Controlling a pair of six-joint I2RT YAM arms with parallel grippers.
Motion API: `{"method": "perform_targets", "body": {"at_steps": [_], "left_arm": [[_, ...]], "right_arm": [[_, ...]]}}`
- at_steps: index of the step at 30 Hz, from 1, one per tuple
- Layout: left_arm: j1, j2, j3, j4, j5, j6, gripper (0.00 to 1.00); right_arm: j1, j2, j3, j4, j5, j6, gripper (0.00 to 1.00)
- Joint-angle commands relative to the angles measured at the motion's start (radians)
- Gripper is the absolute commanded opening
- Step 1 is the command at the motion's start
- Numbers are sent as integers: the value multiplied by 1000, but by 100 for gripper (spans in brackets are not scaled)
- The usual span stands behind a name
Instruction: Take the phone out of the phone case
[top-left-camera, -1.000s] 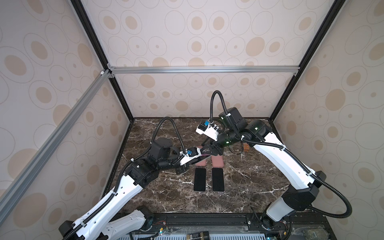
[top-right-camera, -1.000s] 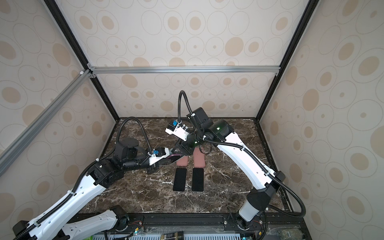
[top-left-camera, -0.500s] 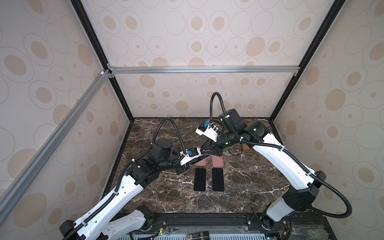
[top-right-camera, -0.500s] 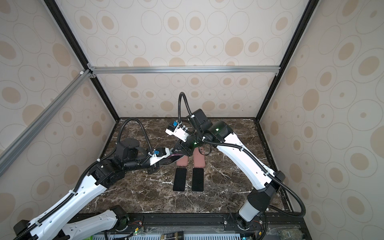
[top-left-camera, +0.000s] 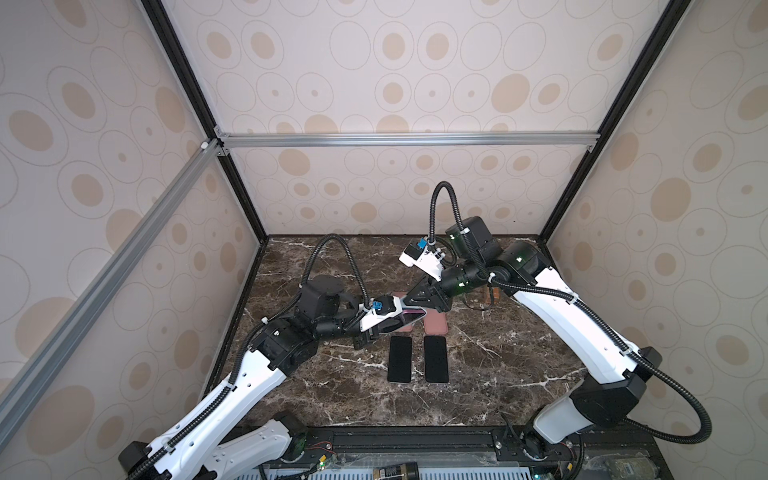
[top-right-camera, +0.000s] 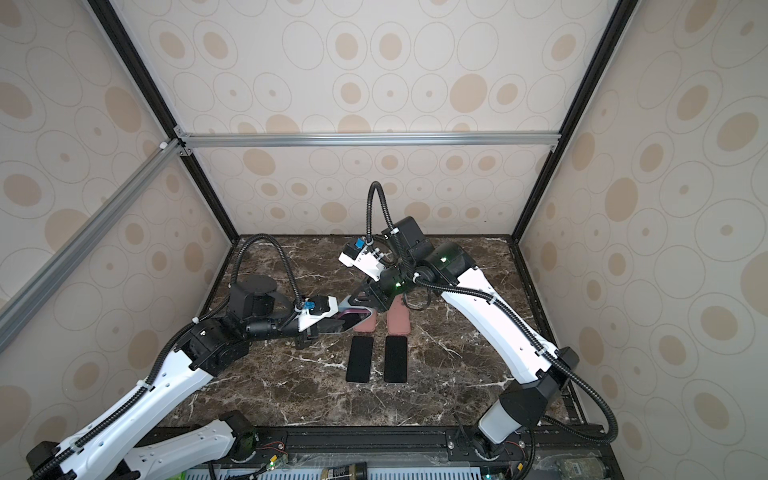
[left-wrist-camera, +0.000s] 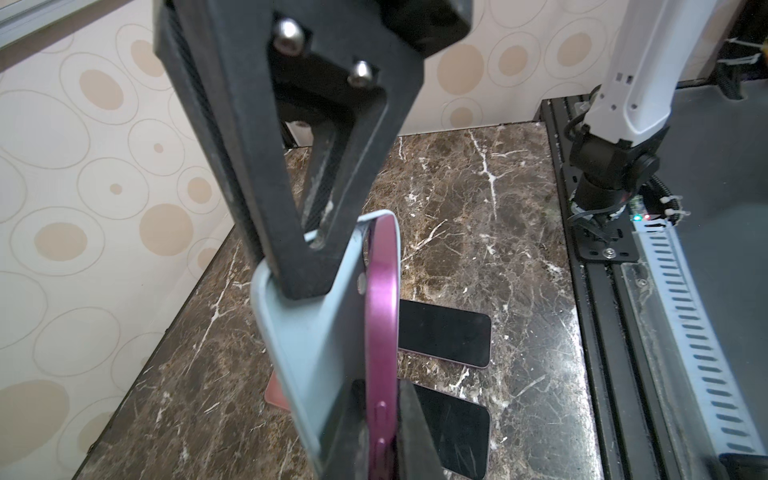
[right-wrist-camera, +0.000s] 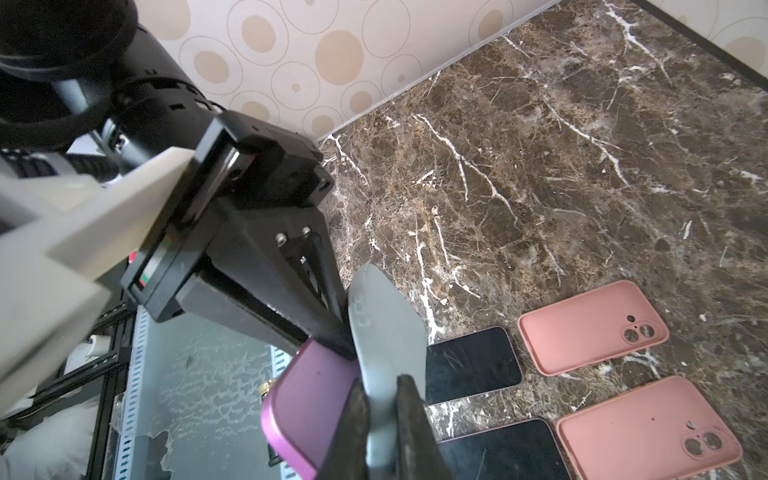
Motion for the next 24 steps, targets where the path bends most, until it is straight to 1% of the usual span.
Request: {"method": "perform_targets", "body": {"at_steps": [1,5,7,10,12,14,17,19,22,24], "left_arm": [[-3,-39,77,80,160,23,0],[-4,-43,77,74,181,21,0],[-4,-44,75,79,196,13,0],[-3,-49,74,102,244,-13,0],[-3,-52,74,101,281,-19,0],[-3,-48,75,89,293,-17,0],[-4,-40,69,82,288,-17,0],[-3,-35,62,92,276,-36,0],[-2,-32,51,114,214,-93,0],[-4,-26,51,130,133,-171,0]], "right_arm": [[-47,-10,-23,-40,19,-11,6],[-63,-26,-24,-31,7,-20,5],[-66,-35,-32,-33,9,-51,5],[-81,-71,-93,-4,28,-103,3],[-107,-100,-144,40,1,-93,1],[-121,-127,-179,83,-17,-76,0],[-122,-159,-214,133,-17,-62,0],[-125,-177,-235,164,8,-43,0],[-129,-217,-294,238,88,9,0],[-128,-250,-350,301,166,60,0]]}}
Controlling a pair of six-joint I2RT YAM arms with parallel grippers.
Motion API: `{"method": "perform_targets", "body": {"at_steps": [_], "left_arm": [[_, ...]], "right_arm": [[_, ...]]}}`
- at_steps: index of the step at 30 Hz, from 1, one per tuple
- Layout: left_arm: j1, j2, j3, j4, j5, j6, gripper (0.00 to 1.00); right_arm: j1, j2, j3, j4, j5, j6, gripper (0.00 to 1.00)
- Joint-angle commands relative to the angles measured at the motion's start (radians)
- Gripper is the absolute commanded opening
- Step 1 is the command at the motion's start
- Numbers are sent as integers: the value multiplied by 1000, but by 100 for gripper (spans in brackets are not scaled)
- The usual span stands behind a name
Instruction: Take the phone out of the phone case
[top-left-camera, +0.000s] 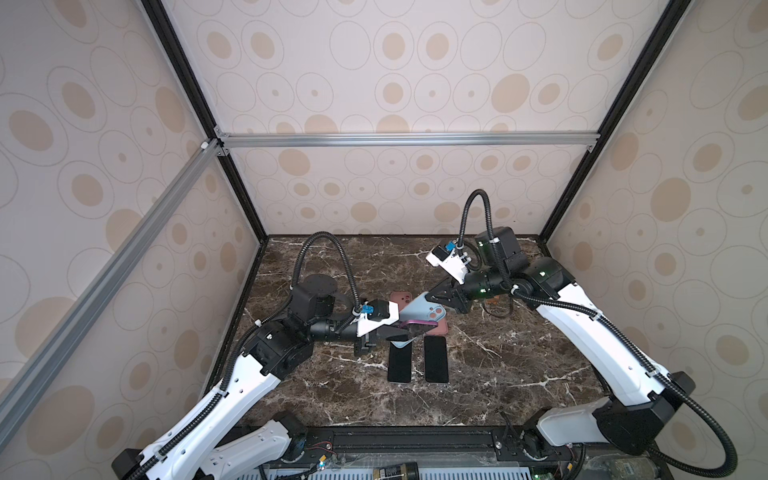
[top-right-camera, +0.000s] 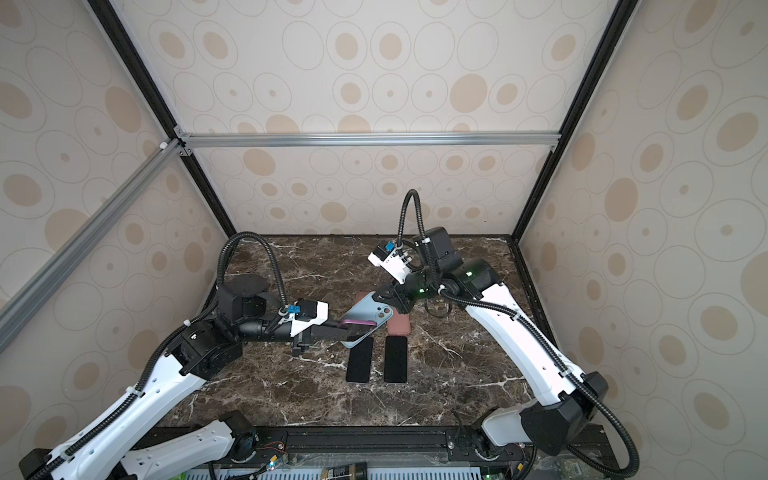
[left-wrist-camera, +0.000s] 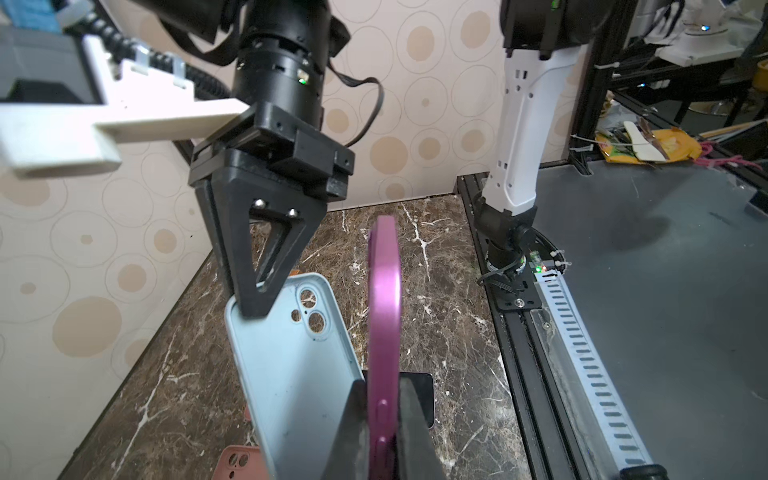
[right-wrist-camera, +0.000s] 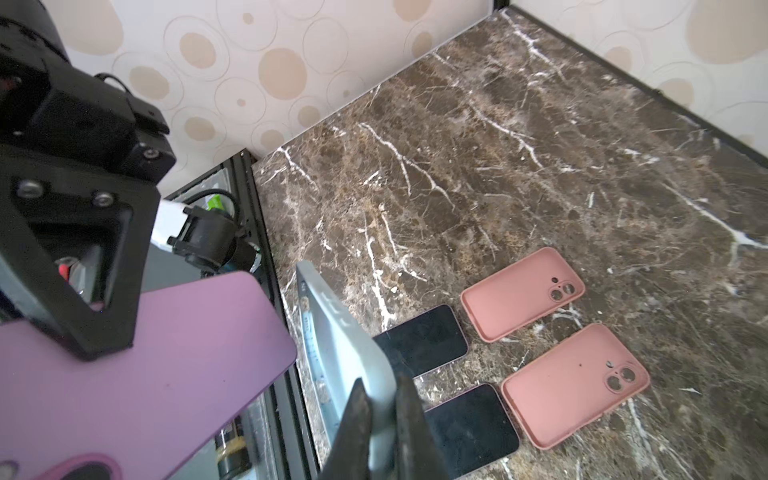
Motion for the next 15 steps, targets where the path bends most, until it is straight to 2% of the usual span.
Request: {"method": "perform_targets", "body": {"at_steps": [1,5,8,13,15], "left_arm": [[0,4,36,72,-107,-123,0],[1,46,88,3,-283,-297,0],[0,66,84,-29,-356,-437,0],[1,102,59,-97,-352,-583,0],[0,139,88,-152,-397,-615,0]], "right_arm": [[-1,-61,-73,124,130,92,0],[-3,-120,-187,217,242,207,0],[-2,-147,-246,258,305,298,0],[-3,-116,-239,194,387,418,0],[-1,-90,-227,158,470,465,0]]}}
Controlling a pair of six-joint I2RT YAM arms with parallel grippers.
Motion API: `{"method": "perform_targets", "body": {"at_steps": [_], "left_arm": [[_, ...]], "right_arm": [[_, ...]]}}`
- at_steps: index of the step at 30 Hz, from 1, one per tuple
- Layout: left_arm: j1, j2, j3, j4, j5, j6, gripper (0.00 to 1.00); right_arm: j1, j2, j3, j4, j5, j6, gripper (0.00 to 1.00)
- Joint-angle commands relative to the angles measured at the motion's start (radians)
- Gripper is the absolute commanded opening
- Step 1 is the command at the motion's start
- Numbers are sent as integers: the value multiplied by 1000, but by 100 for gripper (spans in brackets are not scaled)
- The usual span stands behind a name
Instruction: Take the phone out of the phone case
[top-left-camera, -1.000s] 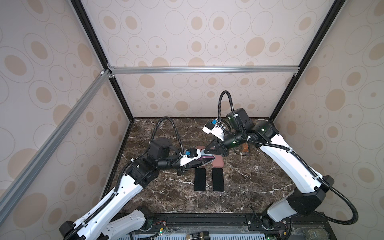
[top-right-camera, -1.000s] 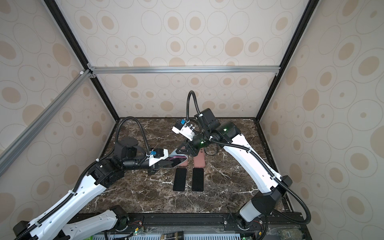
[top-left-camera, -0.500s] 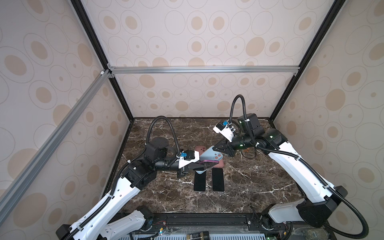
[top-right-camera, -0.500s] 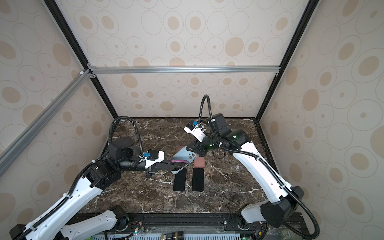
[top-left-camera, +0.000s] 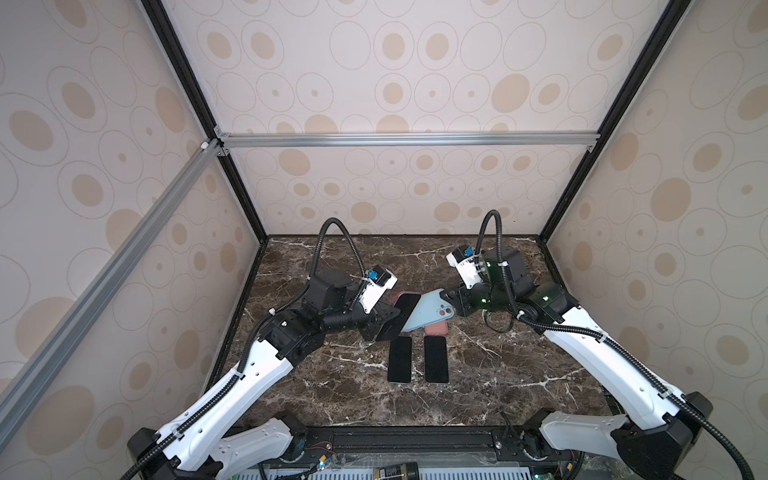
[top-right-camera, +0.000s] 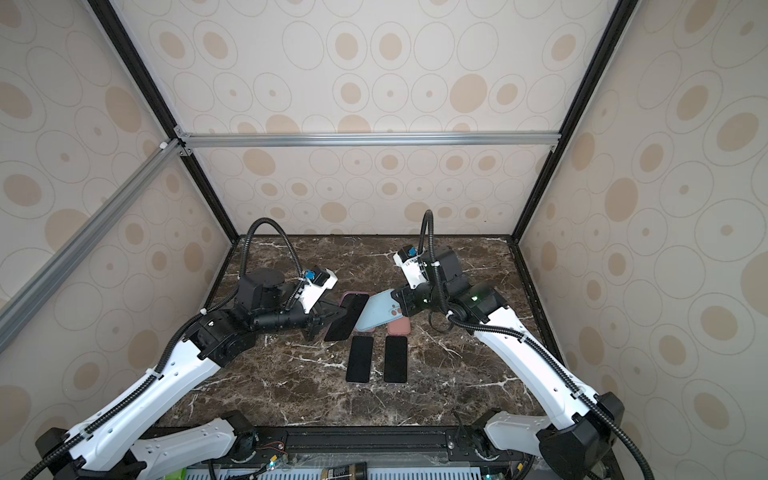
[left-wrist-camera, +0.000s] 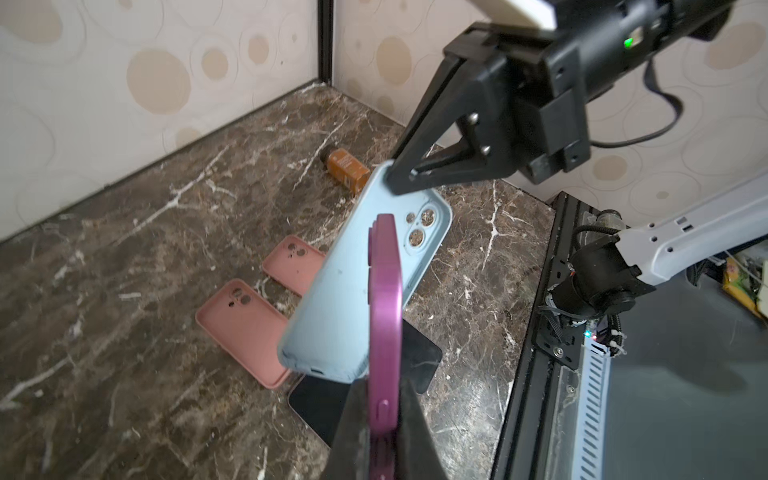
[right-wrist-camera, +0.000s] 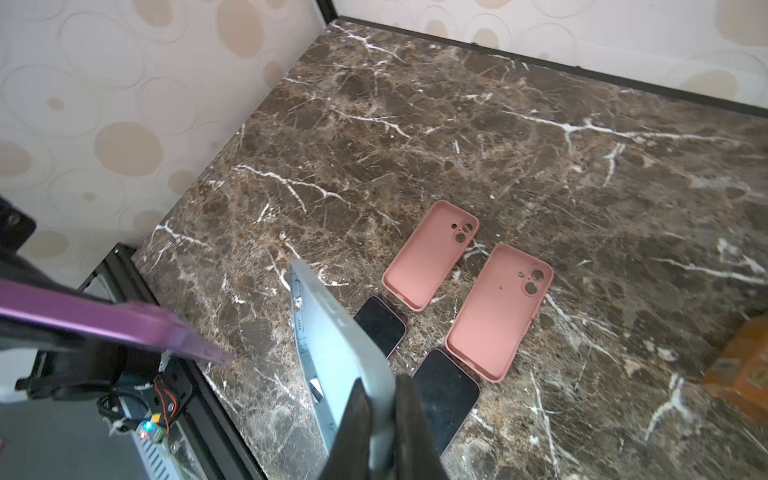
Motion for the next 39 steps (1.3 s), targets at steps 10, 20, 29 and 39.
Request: {"method": "perform_targets", "body": {"at_steps": [10,20,29,39], "left_arm": [[9,171,146,-164,-237,-284,0],[76,174,15,-125,-219,-236,0],[187,126,-80,-153,-7,-223,0],[321,86,-245,-29,252,-321,0]], "right_arm": [[-4,204,248,-282,349,184,0],[42,176,130,-126,157,282,0],[179,217,91,-114,268,389,0],[254,174,-1,-83,335,495,0]]}}
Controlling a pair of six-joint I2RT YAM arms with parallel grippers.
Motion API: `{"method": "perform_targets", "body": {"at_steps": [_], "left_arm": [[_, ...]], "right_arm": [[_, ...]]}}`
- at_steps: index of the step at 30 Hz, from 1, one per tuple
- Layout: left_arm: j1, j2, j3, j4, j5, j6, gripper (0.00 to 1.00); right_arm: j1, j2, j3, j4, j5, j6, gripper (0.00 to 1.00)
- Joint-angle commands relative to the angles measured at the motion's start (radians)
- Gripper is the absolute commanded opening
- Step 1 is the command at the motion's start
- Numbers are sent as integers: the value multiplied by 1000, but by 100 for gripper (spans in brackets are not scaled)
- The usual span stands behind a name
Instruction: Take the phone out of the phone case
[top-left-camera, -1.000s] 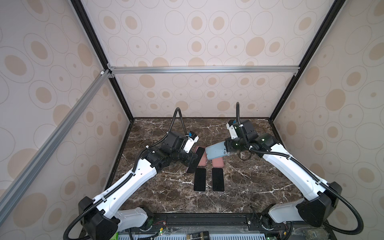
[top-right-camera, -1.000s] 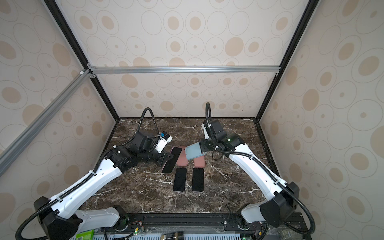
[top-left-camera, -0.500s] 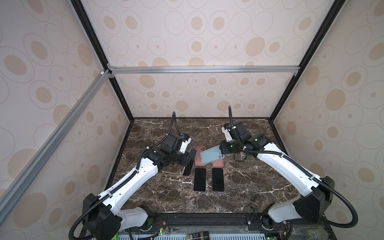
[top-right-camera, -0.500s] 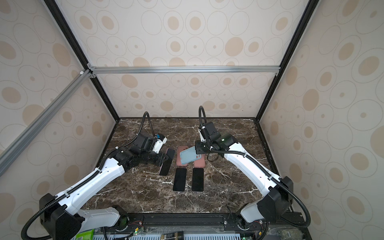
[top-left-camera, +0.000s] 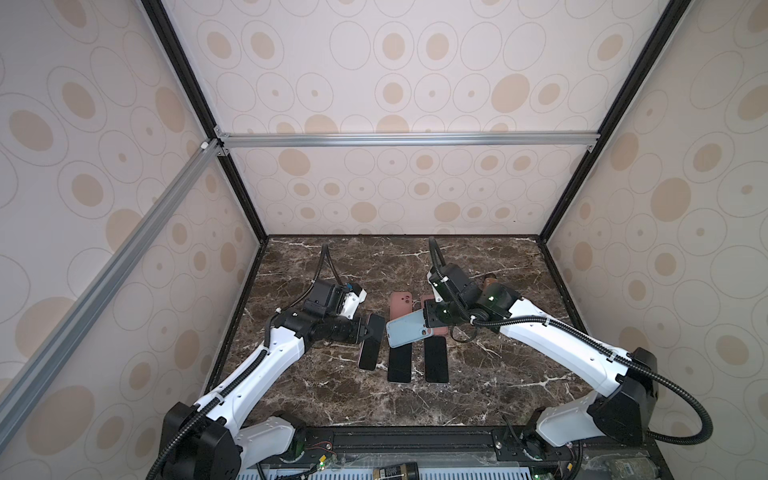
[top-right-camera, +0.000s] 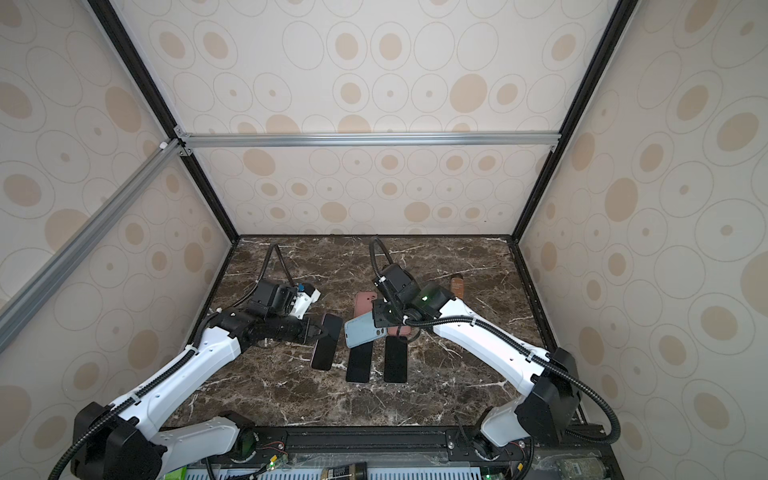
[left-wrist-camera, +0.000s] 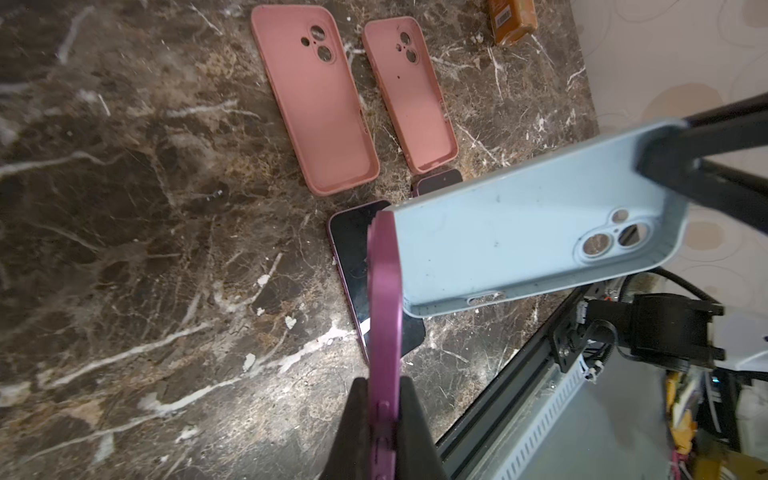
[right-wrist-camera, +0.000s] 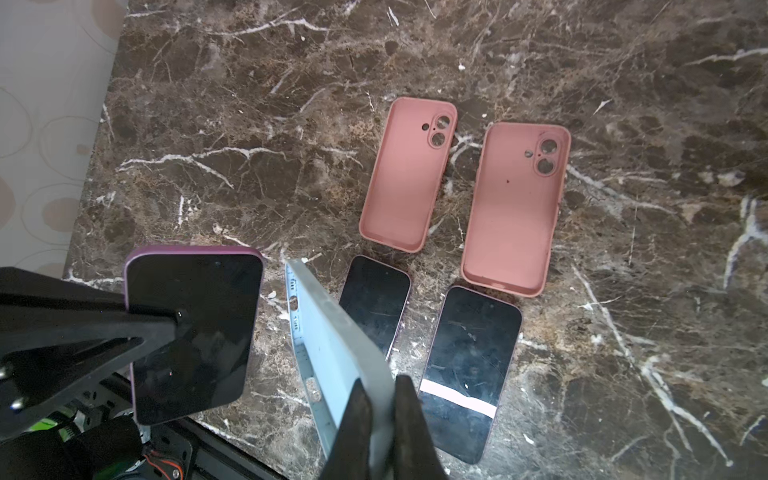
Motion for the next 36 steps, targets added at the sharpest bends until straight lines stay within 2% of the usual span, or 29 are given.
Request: {"method": "perform_targets", "body": {"at_steps": [1,7,12,22,36], "left_arm": [[61,-12,-29,82,160,-59,0],[155,14,-96,132,291,-73,0],[190,54,-118,124,314,-50,0],[212,127,-132,103,229,12,0],[213,208,-147,166,214,-1,0]], "right_arm": [[15,-39,-36,15,59,80,0],[38,-46,-83,26,75,148,0],[47,-39,-102,68,35,176,0],[52,11,-109,85,5,190,0],[55,83,-118,139,-15,221,0]]}}
